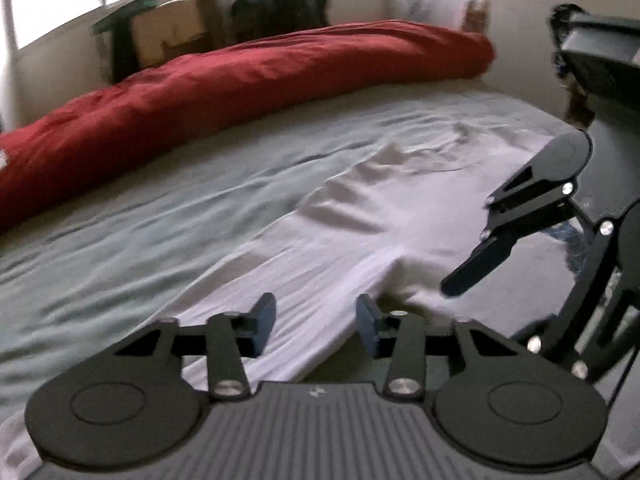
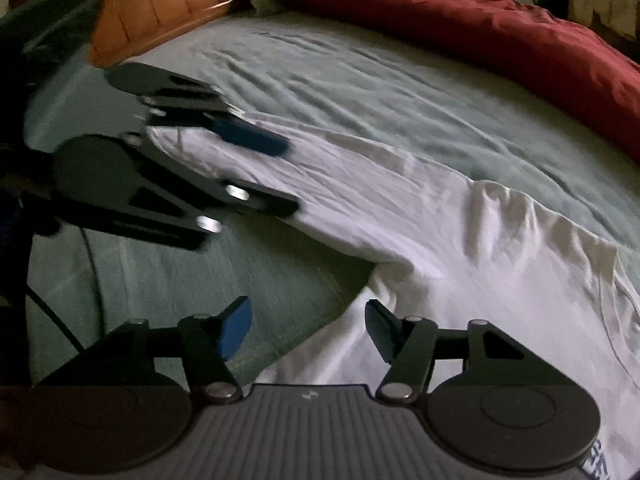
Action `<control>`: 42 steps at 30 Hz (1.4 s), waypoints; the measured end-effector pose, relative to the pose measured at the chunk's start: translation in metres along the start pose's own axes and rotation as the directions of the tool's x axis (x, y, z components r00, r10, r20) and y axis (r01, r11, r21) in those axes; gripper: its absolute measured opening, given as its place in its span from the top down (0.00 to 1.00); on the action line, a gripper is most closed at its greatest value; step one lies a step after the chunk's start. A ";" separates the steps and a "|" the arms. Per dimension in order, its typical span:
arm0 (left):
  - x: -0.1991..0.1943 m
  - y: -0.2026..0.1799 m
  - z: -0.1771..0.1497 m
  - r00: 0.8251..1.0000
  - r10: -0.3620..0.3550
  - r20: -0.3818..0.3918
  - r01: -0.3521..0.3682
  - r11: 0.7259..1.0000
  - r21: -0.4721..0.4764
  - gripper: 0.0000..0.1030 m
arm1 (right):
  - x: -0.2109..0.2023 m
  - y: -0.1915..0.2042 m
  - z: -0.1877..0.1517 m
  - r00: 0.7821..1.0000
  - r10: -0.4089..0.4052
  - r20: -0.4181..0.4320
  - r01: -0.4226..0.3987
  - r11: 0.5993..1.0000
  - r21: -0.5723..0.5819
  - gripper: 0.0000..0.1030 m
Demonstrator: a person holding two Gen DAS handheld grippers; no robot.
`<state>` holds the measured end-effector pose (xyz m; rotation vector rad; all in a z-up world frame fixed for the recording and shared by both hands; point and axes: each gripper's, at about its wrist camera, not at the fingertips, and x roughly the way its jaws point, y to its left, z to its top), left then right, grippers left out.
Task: Fold clothes
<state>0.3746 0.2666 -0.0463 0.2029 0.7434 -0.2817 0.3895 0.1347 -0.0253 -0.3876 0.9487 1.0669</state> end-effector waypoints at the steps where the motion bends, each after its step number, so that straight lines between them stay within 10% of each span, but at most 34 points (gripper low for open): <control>1: 0.005 -0.007 0.002 1.000 -0.007 0.004 0.006 0.999 0.050 0.61 | -0.002 0.000 -0.002 1.000 -0.003 0.004 0.003 1.000 0.004 0.38; 4: 0.012 -0.024 0.001 1.000 -0.007 -0.004 0.007 0.980 0.196 0.61 | -0.007 0.000 -0.007 0.998 -0.057 0.006 0.057 0.998 -0.009 0.52; 9: 0.010 -0.009 -0.001 0.999 0.021 -0.040 -0.018 0.997 0.077 0.59 | 0.001 0.002 0.000 0.989 -0.145 0.041 0.147 0.987 -0.070 0.78; 14: 0.013 0.002 -0.010 0.996 -0.017 -0.088 0.025 0.996 0.082 0.58 | 0.029 0.020 0.010 0.967 -0.248 0.063 0.256 0.944 -0.207 0.79; 20: 0.017 -0.012 -0.015 0.993 0.106 -0.048 -0.091 0.962 0.256 0.54 | 0.037 0.025 0.009 0.937 -0.341 0.075 0.348 0.900 -0.264 0.79; 28: 0.012 0.020 -0.007 0.995 0.094 -0.030 -0.093 0.996 0.016 0.48 | 0.042 0.031 0.008 0.929 -0.362 0.083 0.369 0.877 -0.308 0.81; 37: 0.021 0.028 -0.009 0.996 0.067 -0.053 -0.068 0.997 -0.027 0.48 | 0.062 0.039 0.009 0.900 -0.420 0.115 0.428 0.801 -0.418 0.81; 42: 0.014 0.029 -0.010 0.997 0.057 -0.055 -0.059 0.997 -0.047 0.49 | 0.066 0.033 0.014 0.909 -0.408 0.085 0.408 0.831 -0.377 0.87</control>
